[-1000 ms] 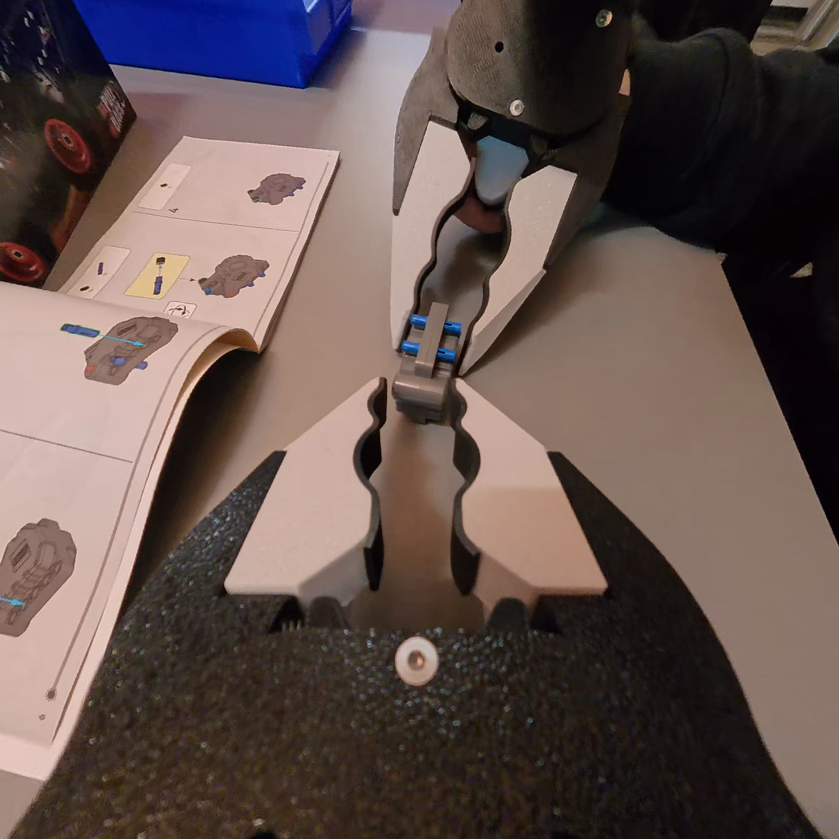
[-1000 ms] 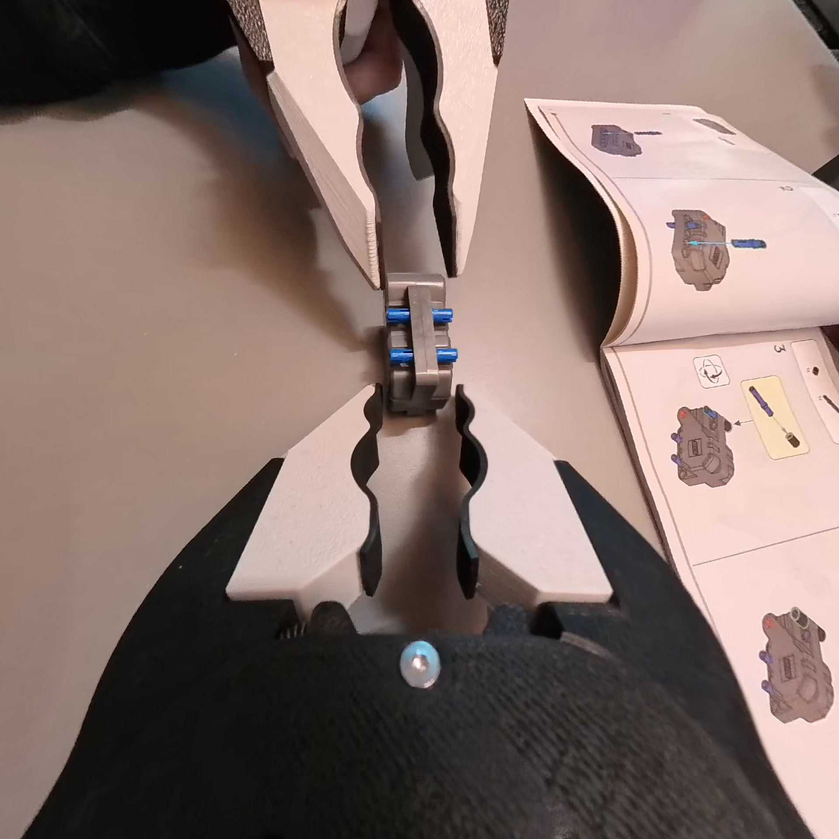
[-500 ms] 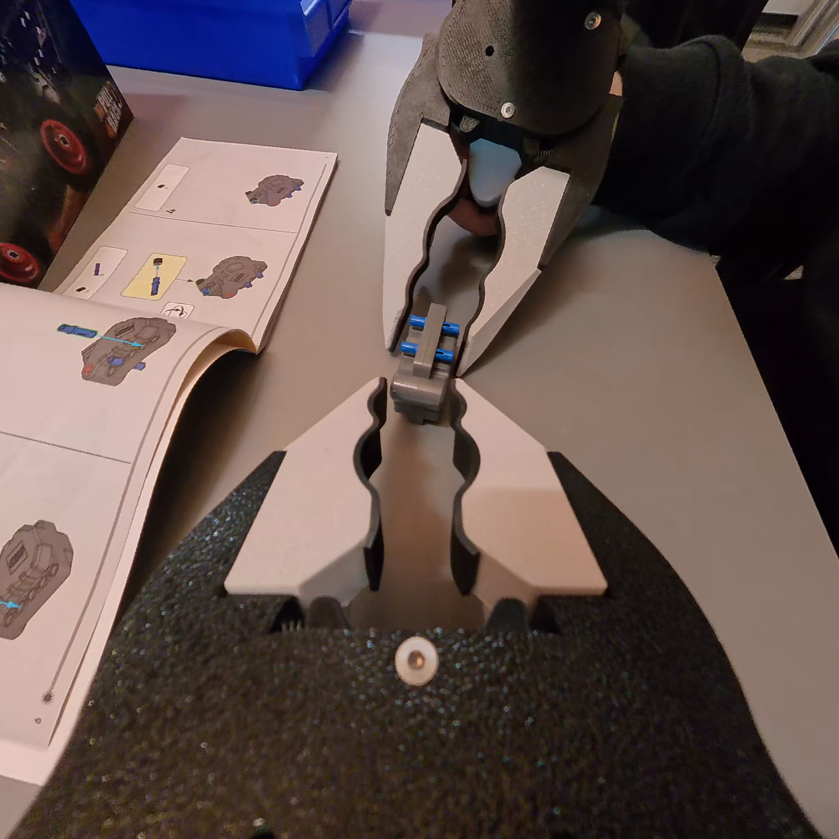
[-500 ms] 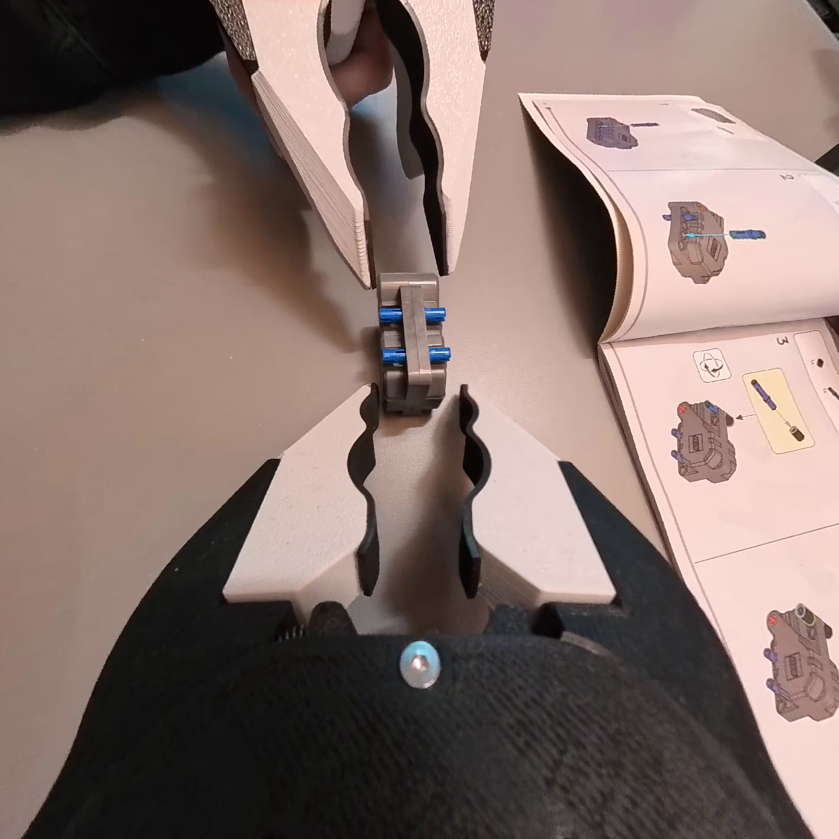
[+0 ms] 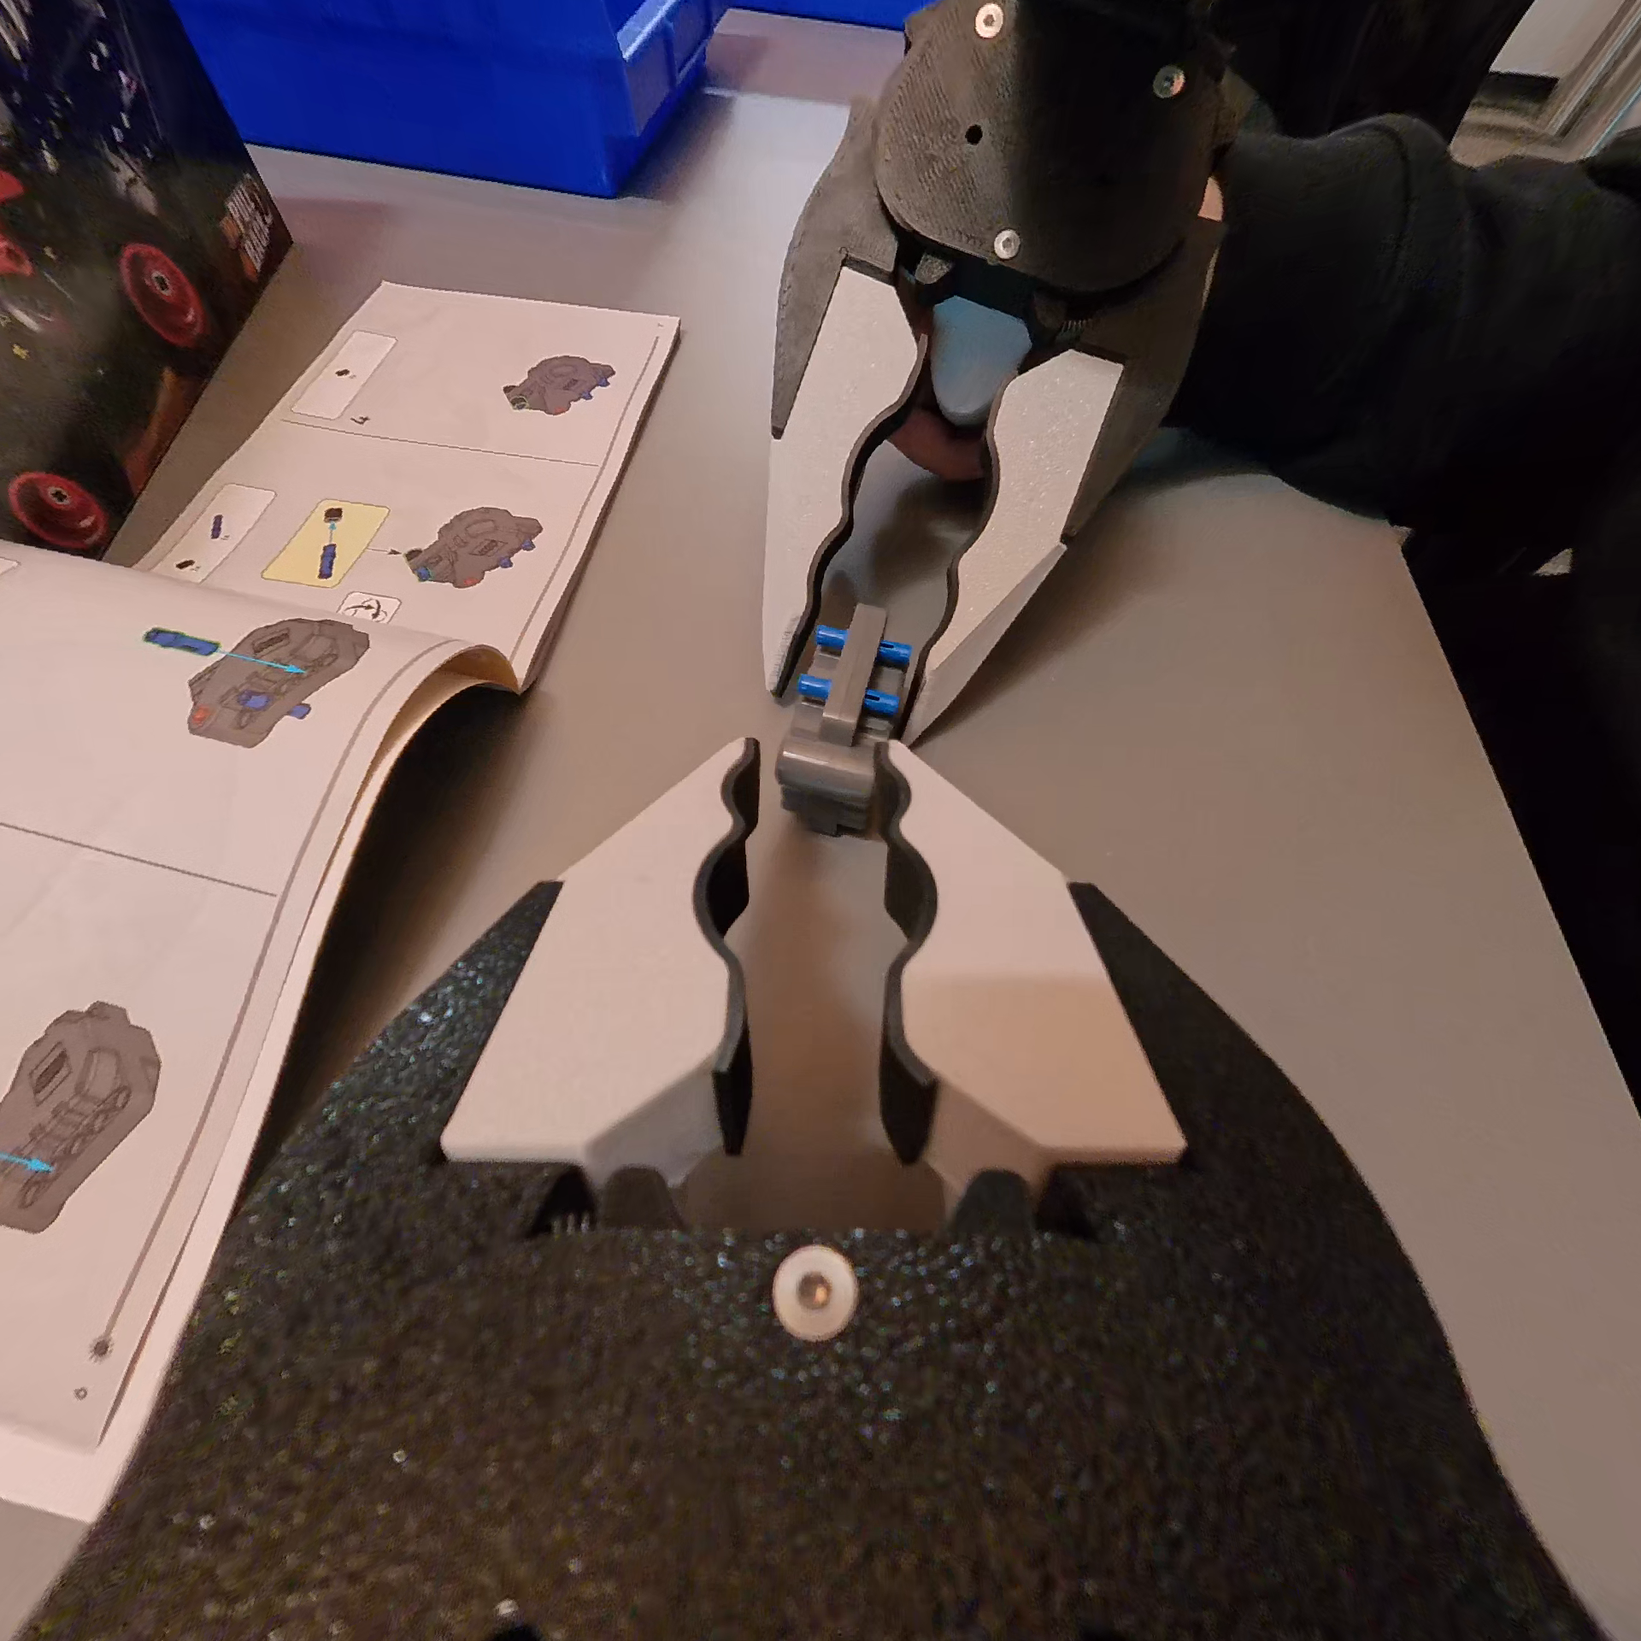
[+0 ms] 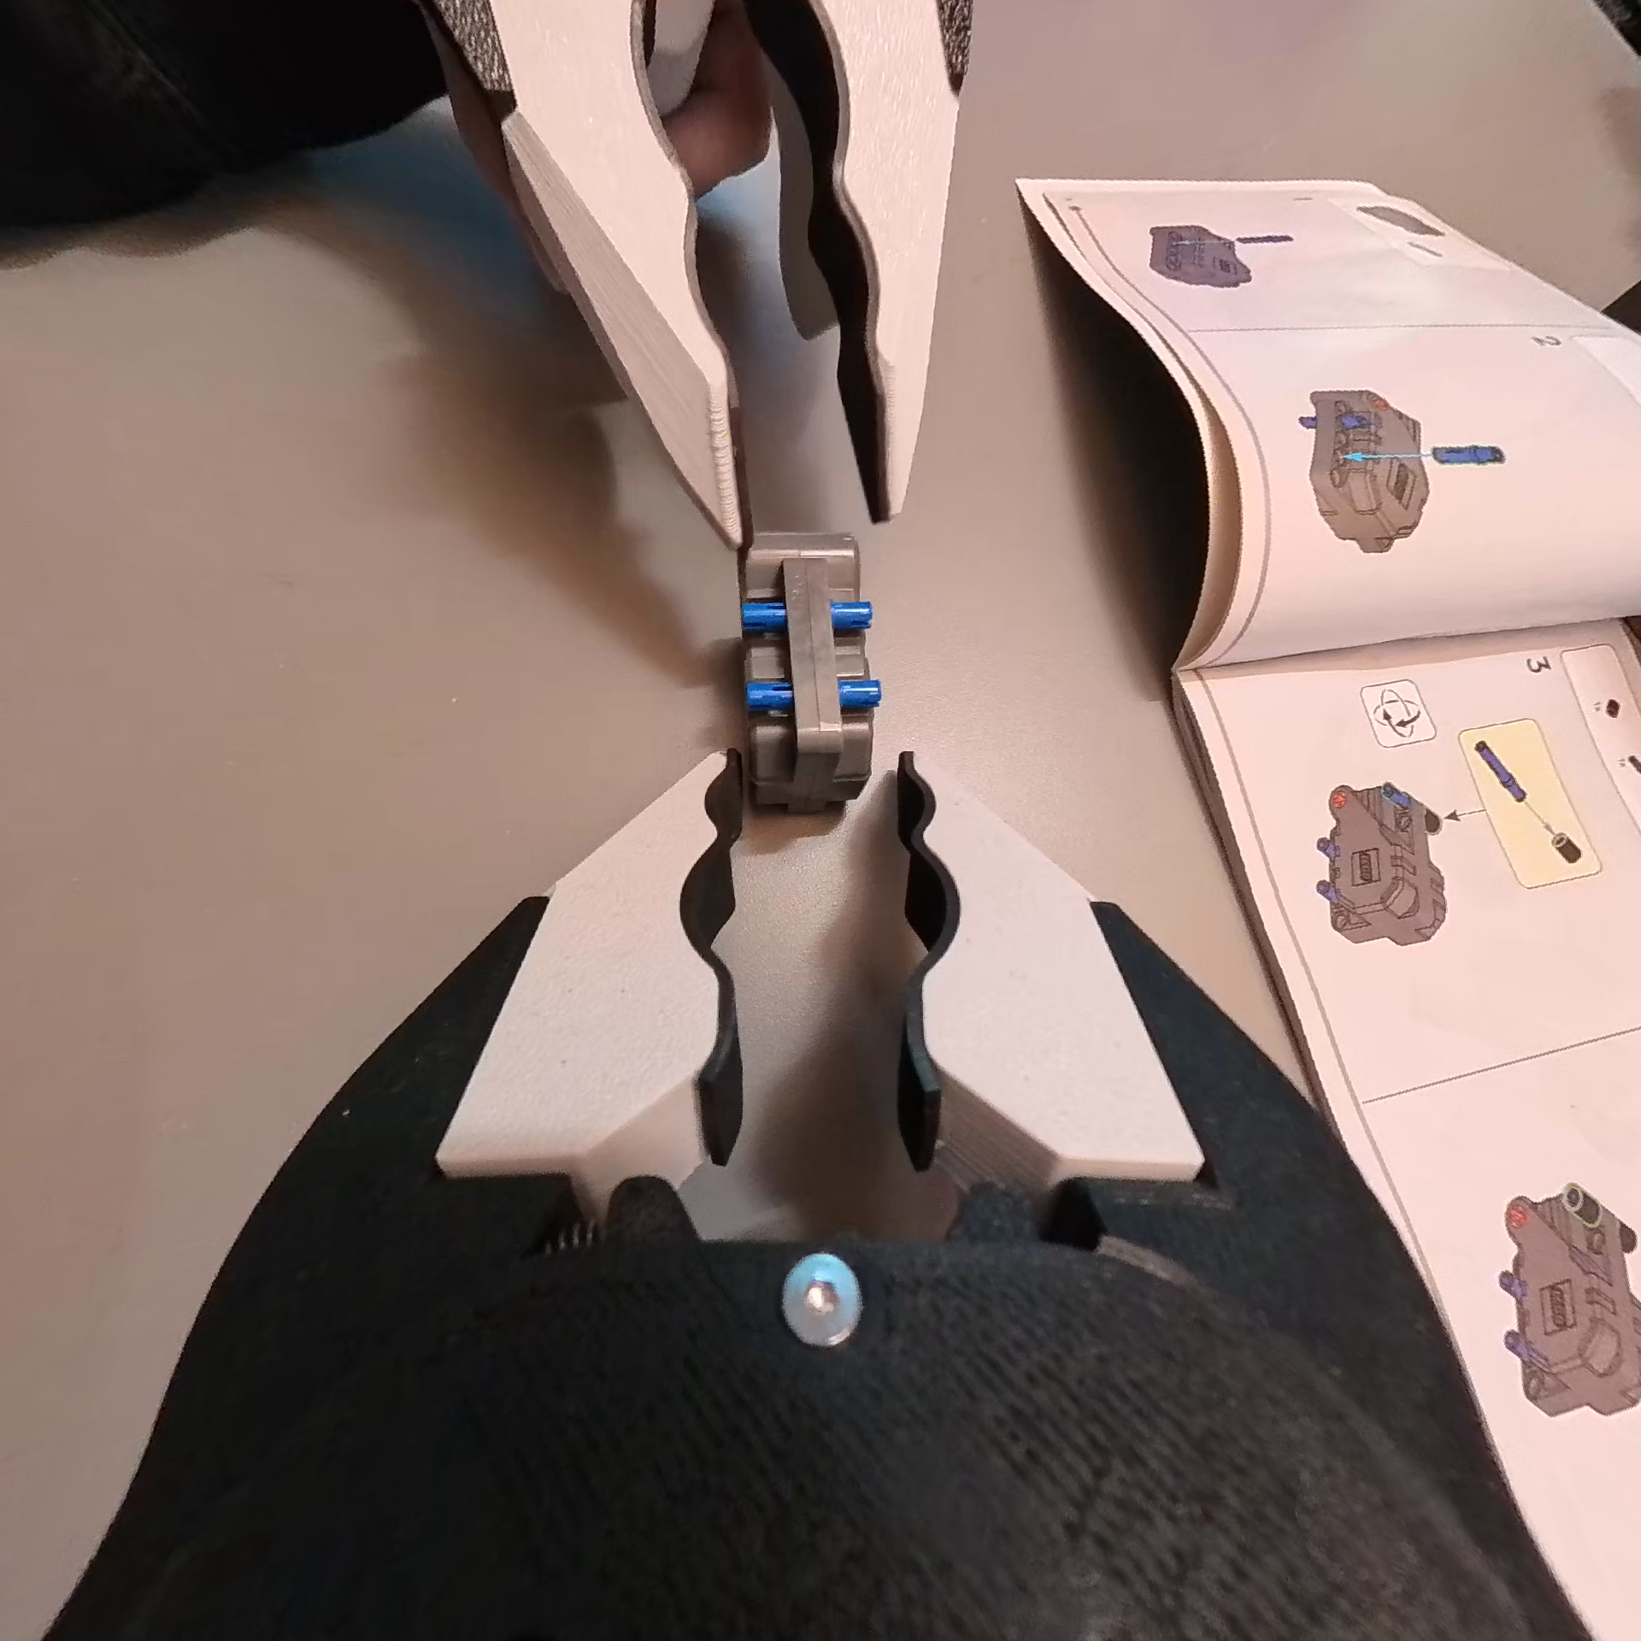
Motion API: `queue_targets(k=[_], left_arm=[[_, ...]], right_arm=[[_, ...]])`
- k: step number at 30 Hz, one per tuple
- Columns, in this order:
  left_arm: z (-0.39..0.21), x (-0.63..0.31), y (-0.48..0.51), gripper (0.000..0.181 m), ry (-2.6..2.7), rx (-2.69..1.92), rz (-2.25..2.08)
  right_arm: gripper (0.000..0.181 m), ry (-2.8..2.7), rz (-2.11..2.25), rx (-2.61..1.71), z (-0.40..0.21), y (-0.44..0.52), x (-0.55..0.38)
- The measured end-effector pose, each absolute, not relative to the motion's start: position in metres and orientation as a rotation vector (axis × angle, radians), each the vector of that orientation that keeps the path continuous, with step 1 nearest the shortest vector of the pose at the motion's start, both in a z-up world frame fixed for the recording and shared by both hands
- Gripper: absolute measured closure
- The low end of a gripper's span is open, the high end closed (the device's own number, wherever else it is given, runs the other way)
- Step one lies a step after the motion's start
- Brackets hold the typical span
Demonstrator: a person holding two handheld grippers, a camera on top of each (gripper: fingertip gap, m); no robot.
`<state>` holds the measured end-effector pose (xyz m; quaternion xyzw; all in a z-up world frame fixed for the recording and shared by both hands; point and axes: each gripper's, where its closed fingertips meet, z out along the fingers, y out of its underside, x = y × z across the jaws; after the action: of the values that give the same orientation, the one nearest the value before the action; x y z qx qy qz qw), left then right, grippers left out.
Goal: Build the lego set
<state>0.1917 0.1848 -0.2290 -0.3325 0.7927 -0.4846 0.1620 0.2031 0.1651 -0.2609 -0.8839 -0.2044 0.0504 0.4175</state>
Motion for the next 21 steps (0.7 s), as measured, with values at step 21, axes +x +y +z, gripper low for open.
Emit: queue_targets(k=[21], left_arm=[[-0.132,0.179,0.306,0.155,1.667,-1.127,-1.297]], right_arm=[[0.149,-0.523,0.116,-2.213,-0.261,0.165,0.202]])
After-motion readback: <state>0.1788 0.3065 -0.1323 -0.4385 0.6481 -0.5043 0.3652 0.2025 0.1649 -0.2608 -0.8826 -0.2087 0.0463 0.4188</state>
